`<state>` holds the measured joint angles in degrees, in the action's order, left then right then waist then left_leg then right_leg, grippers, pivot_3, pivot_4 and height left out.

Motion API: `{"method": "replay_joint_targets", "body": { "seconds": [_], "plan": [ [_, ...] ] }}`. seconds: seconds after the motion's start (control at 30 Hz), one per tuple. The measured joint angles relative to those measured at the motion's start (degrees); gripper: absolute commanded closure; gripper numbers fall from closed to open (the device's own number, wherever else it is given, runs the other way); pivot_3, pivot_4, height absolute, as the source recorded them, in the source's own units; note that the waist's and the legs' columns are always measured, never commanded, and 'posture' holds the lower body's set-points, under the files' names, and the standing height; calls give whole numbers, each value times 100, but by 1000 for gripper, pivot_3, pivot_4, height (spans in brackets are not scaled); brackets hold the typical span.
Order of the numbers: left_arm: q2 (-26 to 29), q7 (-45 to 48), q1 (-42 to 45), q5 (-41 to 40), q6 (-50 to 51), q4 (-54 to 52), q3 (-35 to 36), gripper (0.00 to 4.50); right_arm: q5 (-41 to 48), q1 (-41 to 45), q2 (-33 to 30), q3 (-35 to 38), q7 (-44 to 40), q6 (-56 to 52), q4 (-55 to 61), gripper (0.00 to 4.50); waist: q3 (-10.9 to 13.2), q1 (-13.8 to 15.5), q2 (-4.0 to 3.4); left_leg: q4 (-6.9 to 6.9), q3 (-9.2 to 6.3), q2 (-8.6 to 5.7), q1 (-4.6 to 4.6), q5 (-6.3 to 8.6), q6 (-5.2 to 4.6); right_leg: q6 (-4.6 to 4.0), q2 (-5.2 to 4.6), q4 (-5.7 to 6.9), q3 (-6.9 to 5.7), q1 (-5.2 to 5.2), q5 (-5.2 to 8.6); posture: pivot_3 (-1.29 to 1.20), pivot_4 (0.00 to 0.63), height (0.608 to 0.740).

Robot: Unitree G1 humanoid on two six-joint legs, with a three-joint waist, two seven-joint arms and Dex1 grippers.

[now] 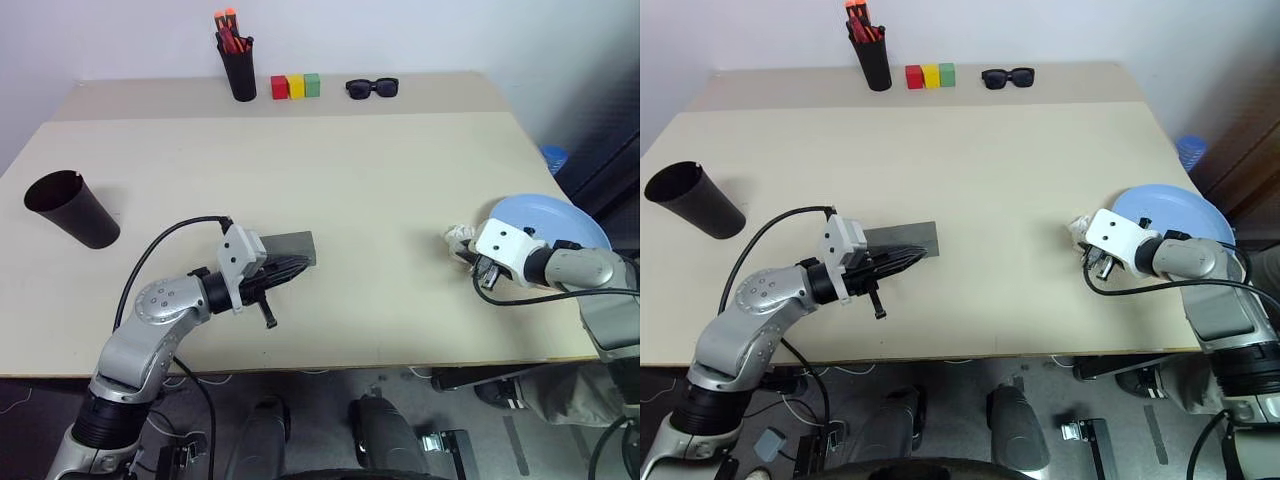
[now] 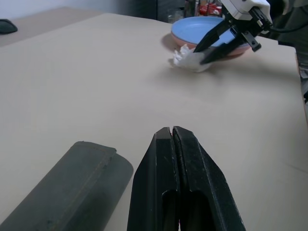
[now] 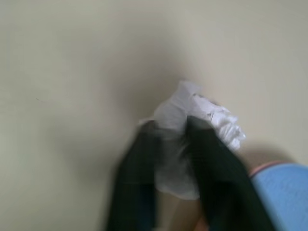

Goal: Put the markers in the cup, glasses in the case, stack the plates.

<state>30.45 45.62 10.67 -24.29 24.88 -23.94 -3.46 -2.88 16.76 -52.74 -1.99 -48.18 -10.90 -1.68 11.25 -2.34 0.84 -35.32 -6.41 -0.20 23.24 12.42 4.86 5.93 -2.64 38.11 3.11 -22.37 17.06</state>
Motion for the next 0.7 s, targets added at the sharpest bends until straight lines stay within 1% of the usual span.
{"method": "replay_joint_targets", "body": {
  "seconds": [0.17, 0.27, 0.37, 0.43, 0.53, 0.63, 0.7],
  "plan": [
    [11, 17, -88, -15, 84, -97, -2, 4500, -70, 4, 0, -6, 5, 129, -43, 4439, 0, 4, 0, -1, 0, 0, 0, 0, 0, 0, 0, 0, 0, 0, 0, 0, 150, 740],
    [11, 36, -87, -17, 102, -104, -6, 4500, 41, 9, -3, 65, -52, 0, 69, 4439, 0, 0, 0, -1, 0, 0, 1, 0, 0, 0, -1, 0, 0, 0, 0, 0, 150, 740],
    [3, 45, -85, -16, 105, -104, -29, 4500, 370, 86, -79, 371, -182, -343, 423, 4439, 0, -1, -1, -1, 0, 0, 0, 0, 0, 0, -1, 1, 0, 0, 0, 0, 150, 740],
    [0, 50, -82, -16, 105, -104, -33, 4500, 425, 214, -321, 648, -176, -515, 474, 4439, 1, 9, -1, -2, 0, -1, 1, 0, 0, 0, -2, 0, 0, 0, 0, 0, 150, 740],
    [-8, 58, -84, -16, 104, -104, -35, 4500, 414, 238, -644, 1020, -135, -562, 384, 4439, 0, 39, 0, -1, -1, -1, 1, 1, -1, 0, -1, -2, -1, 2, 0, 0, 150, 740],
    [-46, 58, -83, -14, 104, -103, -66, 4500, 351, 49, -692, 1110, -84, -464, 113, 4439, 0, 36, 0, -1, 0, -1, 1, 1, -1, 0, -2, -2, -1, 3, 0, 0, 150, 740],
    [-72, 53, -83, -14, 105, -103, -126, 4500, 280, -127, -691, 1092, -75, -398, -142, 3898, 0, 36, 0, -2, 1, -1, 2, 1, -1, 0, -2, -2, 0, 2, 0, 0, 150, 740]
  ]
}}
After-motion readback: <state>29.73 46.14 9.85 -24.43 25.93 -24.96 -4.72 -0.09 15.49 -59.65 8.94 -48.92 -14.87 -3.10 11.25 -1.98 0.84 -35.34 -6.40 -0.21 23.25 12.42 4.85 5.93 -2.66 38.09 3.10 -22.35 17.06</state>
